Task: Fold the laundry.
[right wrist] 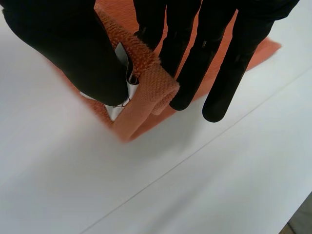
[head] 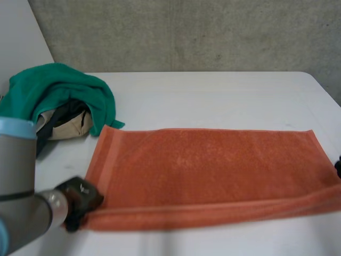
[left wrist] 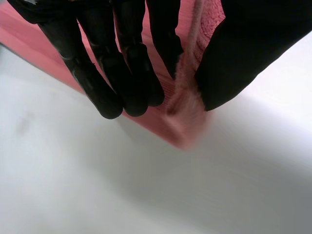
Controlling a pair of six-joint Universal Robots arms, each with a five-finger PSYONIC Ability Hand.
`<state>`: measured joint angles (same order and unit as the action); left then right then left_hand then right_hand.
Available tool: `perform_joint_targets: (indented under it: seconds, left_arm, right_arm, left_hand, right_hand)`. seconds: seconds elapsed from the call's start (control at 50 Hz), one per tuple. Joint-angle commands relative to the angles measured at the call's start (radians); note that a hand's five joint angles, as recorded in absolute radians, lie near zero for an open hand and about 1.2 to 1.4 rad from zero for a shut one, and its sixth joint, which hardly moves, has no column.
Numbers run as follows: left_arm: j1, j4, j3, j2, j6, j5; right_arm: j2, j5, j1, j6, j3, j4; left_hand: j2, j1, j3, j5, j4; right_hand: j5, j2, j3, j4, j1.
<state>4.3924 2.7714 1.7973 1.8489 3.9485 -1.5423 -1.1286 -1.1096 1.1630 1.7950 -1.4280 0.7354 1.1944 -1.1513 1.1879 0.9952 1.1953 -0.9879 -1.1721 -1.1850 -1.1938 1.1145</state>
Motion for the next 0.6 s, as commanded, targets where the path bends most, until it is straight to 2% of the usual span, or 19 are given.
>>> perform_joint_targets:
  seconds: [0.02,0.12,0.26,0.48,0.6]
  left_arm:
    - [-0.025,0.178,-0.252,0.142,-0.077,0.007]
    - [-0.054,0.275,-0.422,0.254,-0.132,0.002]
    - [-0.074,0.343,-0.626,0.406,-0.137,-0.012]
    - [-0.090,0.336,-0.884,0.592,-0.097,-0.050]
    - [-0.091,0.326,-0.944,0.644,-0.057,-0.070]
  right_arm:
    - [0.078,-0.001,0.098,0.283,0.087,-0.278]
    - [0.110,-0.015,0.136,0.417,0.092,-0.488]
    - [0.165,-0.036,0.168,0.483,0.109,-0.701]
    - [0.271,-0.058,0.221,0.483,0.149,-0.875]
    - [0.311,-0.073,0.238,0.483,0.170,-0.947]
  left_hand:
    - [0.202,-0.245,0.208,0.227,0.201]
    - [0.202,-0.245,0.208,0.227,0.201]
    - [0.202,-0.245,0.208,0.227,0.201]
    - [0.202,-0.245,0.208,0.227,0.201]
    - [0.202,-0.245,0.208,0.227,0.201]
  right_hand:
    - [-0.234,-0.224,-0.211,-0.202,0.282]
    - [-0.234,-0.224,-0.211,-0.202,0.282]
    - [-0.234,-0.224,-0.211,-0.202,0.282]
    - [-0.234,-0.224,-0.211,-0.202,0.282]
    - [-0.234,-0.224,-0.211,-0.202,0.282]
